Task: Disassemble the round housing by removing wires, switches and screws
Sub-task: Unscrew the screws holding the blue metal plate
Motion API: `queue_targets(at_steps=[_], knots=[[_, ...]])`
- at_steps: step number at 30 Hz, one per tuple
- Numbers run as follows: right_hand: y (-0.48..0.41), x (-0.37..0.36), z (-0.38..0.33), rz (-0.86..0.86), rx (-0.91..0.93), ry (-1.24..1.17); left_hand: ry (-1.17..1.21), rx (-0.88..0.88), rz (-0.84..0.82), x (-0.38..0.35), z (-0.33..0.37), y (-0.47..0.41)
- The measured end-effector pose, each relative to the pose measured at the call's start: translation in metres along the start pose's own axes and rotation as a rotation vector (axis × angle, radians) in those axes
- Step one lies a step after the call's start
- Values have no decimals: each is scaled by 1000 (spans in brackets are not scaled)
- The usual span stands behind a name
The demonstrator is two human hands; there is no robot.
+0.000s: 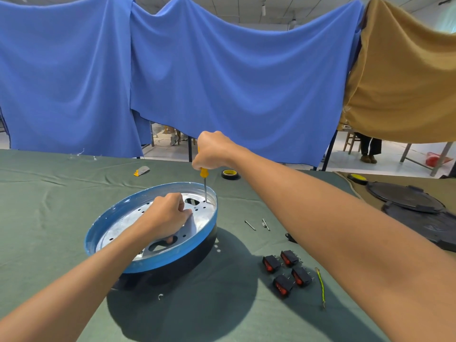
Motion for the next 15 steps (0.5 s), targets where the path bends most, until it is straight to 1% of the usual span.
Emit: queue_targets(at_steps=[5,10,15], knots=[[-1,-5,1,-16,12,19,-13,-25,-6,-4,4,2],[-3,-16,-1,-85,33,139,0,-39,2,-2,10,2],[0,-35,9,-152,-39,206,-50,-45,-49,-8,14,3]])
Point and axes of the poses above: each hand's wrist, its own y-axis away from the middle knuckle, its own x-axis out of the back of the hand, z = x × y, the point moved 4 cm from there along -y, towards the middle knuckle, and after that the axes turned 8 degrees about x, right-handed, at the moved point
